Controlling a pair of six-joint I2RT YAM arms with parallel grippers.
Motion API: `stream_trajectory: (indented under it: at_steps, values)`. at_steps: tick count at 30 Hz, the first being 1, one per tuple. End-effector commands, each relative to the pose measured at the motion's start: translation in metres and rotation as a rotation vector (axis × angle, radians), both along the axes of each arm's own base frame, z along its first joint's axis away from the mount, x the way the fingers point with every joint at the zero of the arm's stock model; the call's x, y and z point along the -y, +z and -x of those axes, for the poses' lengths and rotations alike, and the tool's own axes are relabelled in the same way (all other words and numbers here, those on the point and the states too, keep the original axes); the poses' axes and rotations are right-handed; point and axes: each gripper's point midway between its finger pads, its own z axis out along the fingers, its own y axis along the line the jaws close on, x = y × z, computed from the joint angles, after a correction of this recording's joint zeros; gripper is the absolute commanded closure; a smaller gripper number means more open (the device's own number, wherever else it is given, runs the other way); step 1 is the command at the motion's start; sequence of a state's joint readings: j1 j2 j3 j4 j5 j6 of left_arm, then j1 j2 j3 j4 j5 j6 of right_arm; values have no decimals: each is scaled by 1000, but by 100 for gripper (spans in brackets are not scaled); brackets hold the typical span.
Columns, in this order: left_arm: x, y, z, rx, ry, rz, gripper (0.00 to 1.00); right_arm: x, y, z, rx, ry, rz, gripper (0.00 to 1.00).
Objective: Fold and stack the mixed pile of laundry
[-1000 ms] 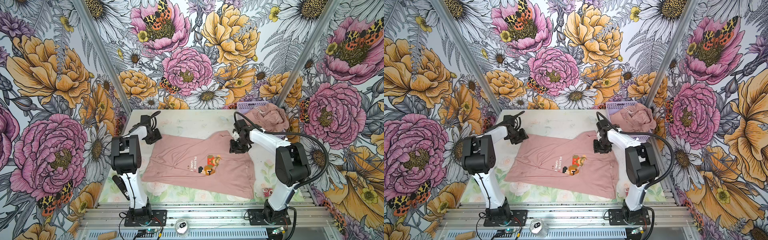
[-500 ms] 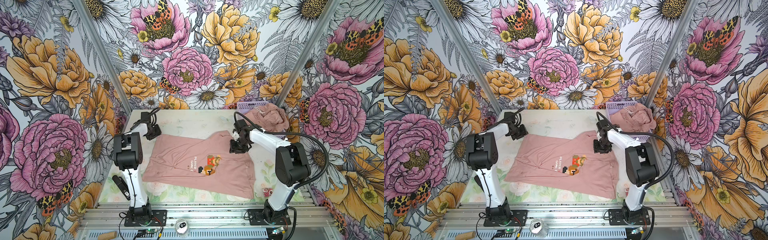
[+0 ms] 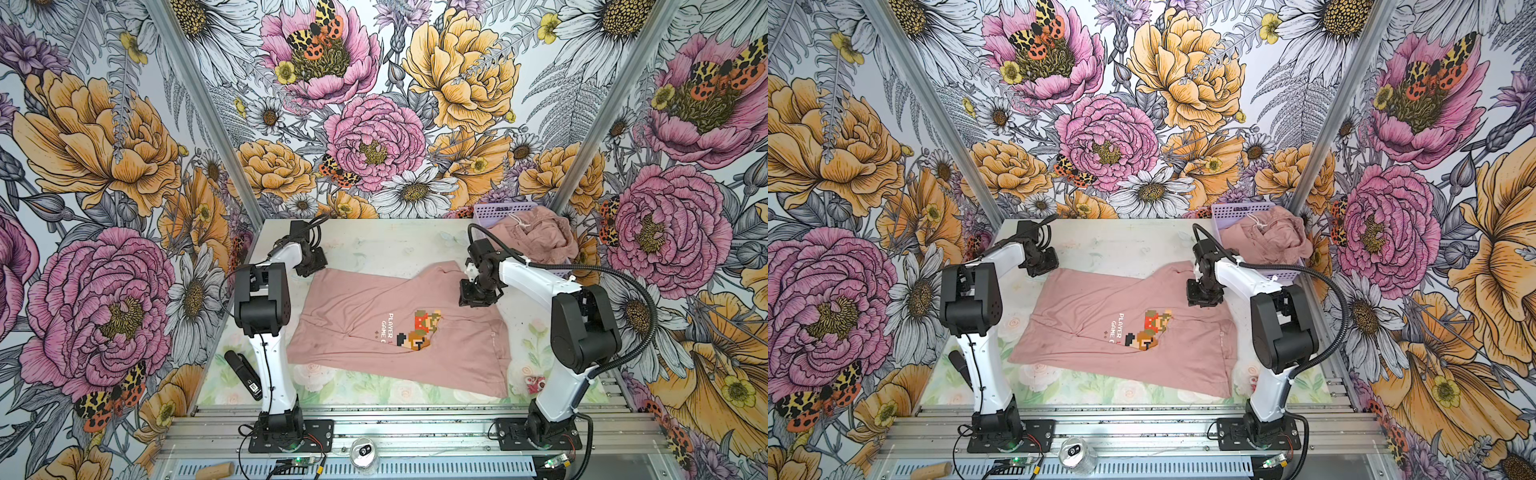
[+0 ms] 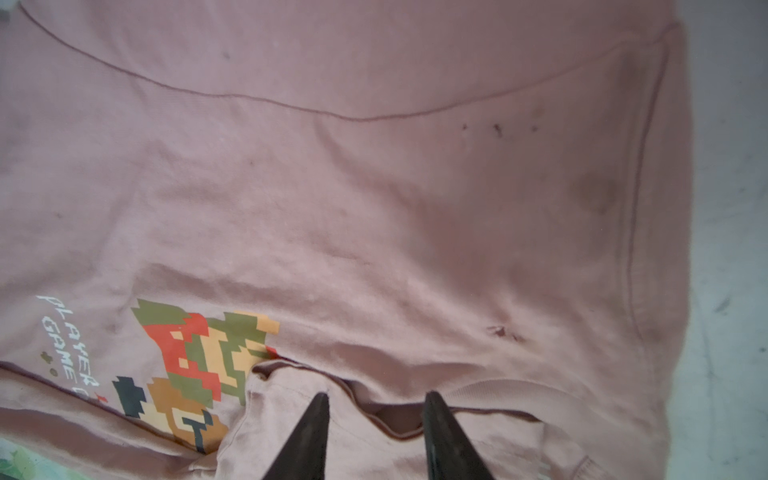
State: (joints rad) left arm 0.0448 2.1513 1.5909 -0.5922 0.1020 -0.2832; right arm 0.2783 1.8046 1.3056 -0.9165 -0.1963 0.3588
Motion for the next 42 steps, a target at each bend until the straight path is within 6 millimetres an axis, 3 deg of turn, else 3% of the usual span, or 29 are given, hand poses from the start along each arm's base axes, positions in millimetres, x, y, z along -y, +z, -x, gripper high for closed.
stream_trajectory:
  at_steps: [1, 14, 22, 25, 30, 35, 42]
  values:
    - [-8, -3, -2, -19, -9, -69, 71, -4, 12, -4, 33, -4, -16, 60]
    - [-4, -10, -6, -37, -14, -80, 73, -4, 13, -4, 33, -11, -18, 60]
    - [3, -12, -6, -39, -33, -53, 88, -4, 15, -5, 42, -13, -15, 60]
    - [3, -10, -2, -40, -37, -54, 99, -4, 16, -7, 45, -14, -16, 60]
    - [-9, 5, 7, -26, -13, -68, 100, -7, 20, -15, 61, -13, -20, 60]
    - [-35, 21, 21, -29, 44, -110, 100, -7, 27, -38, 107, -19, 2, 60]
    - [-63, 24, 43, -46, 116, -118, 100, -8, 34, -99, 198, -56, 39, 60]
